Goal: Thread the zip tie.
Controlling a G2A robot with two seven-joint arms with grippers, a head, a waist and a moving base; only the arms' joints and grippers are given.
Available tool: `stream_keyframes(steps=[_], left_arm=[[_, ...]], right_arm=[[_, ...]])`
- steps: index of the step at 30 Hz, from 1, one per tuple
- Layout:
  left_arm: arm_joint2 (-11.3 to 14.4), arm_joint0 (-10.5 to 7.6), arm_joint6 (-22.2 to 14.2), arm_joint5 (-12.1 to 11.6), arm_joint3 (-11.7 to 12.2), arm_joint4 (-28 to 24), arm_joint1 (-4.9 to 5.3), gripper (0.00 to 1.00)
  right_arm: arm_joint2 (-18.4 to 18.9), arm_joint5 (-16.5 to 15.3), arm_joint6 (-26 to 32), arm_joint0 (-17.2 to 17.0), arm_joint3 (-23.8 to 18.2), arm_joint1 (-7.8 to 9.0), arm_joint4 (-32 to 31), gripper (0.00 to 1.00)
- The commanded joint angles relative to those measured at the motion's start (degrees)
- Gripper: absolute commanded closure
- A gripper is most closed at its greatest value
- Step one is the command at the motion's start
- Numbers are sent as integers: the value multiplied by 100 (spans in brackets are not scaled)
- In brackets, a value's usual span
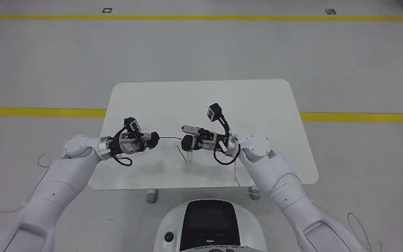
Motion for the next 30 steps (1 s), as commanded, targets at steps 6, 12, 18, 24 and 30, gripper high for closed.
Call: stream_keyframes(steps=[6, 12, 18, 24, 30], left_arm=[[0, 0, 0, 0, 0, 3, -1, 100], [0, 0, 0, 0, 0, 3, -1, 100], [0, 0, 0, 0, 0, 3, -1, 100], [0, 0, 0, 0, 0, 3, -1, 100], [0, 0, 0, 0, 0, 3, -1, 100]], right_arm=[[-45, 29, 100, 36, 103, 20, 38, 66], [-101, 14, 130, 81, 195, 21, 112, 76], [-155, 14, 132, 126, 261, 20, 166, 80], [-199, 16, 106, 164, 318, 19, 216, 82], [-224, 13, 67, 182, 368, 23, 254, 87]])
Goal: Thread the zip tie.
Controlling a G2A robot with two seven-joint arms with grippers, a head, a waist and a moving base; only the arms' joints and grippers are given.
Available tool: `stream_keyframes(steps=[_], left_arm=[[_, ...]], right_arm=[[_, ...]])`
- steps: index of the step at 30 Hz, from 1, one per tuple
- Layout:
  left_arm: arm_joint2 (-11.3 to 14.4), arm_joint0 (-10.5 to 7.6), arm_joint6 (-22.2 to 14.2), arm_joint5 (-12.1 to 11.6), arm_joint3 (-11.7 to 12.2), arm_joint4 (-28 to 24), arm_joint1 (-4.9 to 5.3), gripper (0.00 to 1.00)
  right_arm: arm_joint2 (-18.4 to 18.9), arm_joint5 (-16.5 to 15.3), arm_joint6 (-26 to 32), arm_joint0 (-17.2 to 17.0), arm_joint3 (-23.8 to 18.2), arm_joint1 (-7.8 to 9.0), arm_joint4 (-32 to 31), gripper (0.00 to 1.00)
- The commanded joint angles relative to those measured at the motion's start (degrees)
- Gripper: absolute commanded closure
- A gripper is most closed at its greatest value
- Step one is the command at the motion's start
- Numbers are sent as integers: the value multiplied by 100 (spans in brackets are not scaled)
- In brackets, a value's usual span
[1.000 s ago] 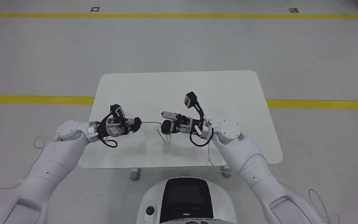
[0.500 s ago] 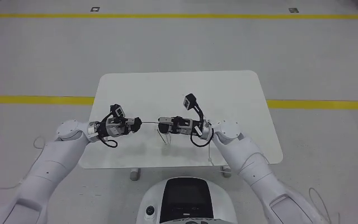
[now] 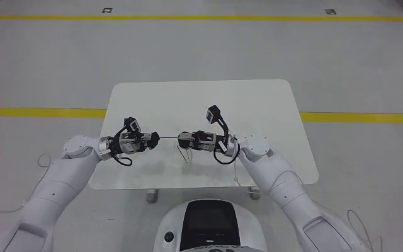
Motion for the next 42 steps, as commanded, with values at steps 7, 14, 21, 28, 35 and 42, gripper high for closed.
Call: stream_keyframes(steps=[7, 14, 21, 28, 35, 42], left_arm=[[0, 0, 0, 0, 0, 0, 0, 100], [0, 0, 0, 0, 0, 0, 0, 100], [0, 0, 0, 0, 0, 0, 0, 0], [0, 0, 0, 0, 0, 0, 0, 0], [0, 0, 0, 0, 0, 0, 0, 0], [50, 65, 0, -543, -340, 222, -11, 0]], right_arm=[[-29, 0, -23, 6, 20, 10, 18, 100], [-34, -13, -56, -13, 14, 30, -4, 100], [7, 8, -226, -67, 2, 52, 9, 100], [19, -6, -415, -104, -12, 60, 19, 100], [22, -13, -414, -103, -8, 62, 24, 100], [39, -85, -349, -235, -169, 64, 269, 100]])
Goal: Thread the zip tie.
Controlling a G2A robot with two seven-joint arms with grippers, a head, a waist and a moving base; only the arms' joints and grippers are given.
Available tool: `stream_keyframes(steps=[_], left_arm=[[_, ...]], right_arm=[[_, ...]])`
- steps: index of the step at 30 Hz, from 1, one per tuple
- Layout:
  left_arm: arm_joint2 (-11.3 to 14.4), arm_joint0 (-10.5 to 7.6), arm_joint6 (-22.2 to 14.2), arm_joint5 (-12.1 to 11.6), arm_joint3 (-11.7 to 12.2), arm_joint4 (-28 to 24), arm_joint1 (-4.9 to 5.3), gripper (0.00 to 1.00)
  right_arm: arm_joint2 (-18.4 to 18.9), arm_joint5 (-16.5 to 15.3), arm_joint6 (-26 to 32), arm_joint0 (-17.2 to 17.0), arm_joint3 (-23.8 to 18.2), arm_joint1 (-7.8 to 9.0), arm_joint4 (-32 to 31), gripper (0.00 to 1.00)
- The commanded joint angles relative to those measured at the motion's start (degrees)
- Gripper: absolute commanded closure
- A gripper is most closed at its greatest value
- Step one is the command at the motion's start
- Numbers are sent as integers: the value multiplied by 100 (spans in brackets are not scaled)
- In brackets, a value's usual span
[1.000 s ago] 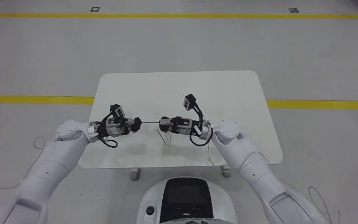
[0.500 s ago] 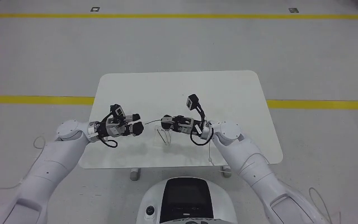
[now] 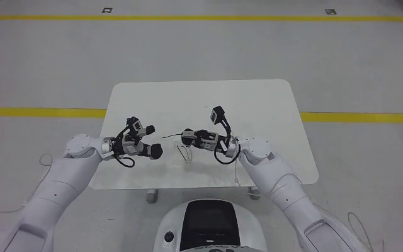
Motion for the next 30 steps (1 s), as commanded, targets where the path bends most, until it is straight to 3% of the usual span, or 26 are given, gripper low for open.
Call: stream_keyframes(steps=[1, 6, 13, 19, 23, 30], left_arm=[[53, 22, 4, -182, -105, -64, -7, 0], [316, -12, 4, -828, -238, -41, -5, 0], [415, -36, 4, -828, -422, -198, 5, 0], [415, -36, 4, -828, -422, -198, 5, 0], [414, 20, 246, -810, -493, -20, -3, 0], [378, 33, 177, -761, -418, 13, -36, 0]], right_arm=[[4, -60, 156, -26, -14, 0, 153, 100], [-58, -239, 536, 8, 121, -29, 525, 100], [-294, -323, 758, 172, 425, -114, 732, 100], [-294, -323, 758, 172, 425, -114, 732, 100], [-298, -279, 619, 102, 278, -105, 656, 100], [-363, -311, 717, 92, 172, -126, 804, 100]])
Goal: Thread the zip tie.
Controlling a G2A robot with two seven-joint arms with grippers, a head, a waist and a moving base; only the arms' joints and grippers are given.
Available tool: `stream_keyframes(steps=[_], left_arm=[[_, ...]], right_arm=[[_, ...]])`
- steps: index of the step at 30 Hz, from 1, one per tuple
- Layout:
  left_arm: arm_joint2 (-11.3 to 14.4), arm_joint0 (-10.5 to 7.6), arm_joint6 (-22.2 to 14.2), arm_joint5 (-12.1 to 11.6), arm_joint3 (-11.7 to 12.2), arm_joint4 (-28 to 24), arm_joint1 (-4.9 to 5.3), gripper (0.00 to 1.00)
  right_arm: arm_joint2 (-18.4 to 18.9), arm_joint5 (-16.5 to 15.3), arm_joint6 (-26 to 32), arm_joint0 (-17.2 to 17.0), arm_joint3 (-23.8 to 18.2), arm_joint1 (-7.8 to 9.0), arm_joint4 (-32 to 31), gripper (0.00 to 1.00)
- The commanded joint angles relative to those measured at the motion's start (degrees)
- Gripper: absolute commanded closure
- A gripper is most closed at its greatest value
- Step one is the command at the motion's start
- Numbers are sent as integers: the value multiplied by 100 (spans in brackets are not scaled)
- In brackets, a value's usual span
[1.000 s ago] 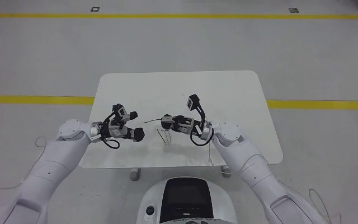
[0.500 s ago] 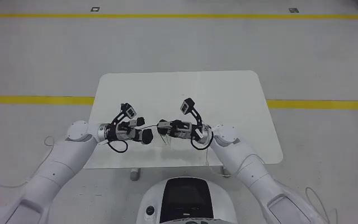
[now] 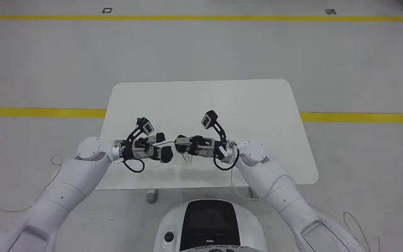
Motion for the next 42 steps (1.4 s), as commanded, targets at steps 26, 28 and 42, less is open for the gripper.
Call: stream_keyframes(steps=[26, 28, 42], left_arm=[[-224, 168, 62, 95, -112, 114, -21, 0], [-254, 187, 49, 107, -114, 129, -19, 0], [-304, 239, -9, 138, -74, 240, -66, 64]], right_arm=[[-36, 577, -222, -7, -237, 86, -675, 100], [-28, 658, -231, -21, -258, 105, -753, 100], [-59, 888, -407, -38, -216, 145, -930, 100]])
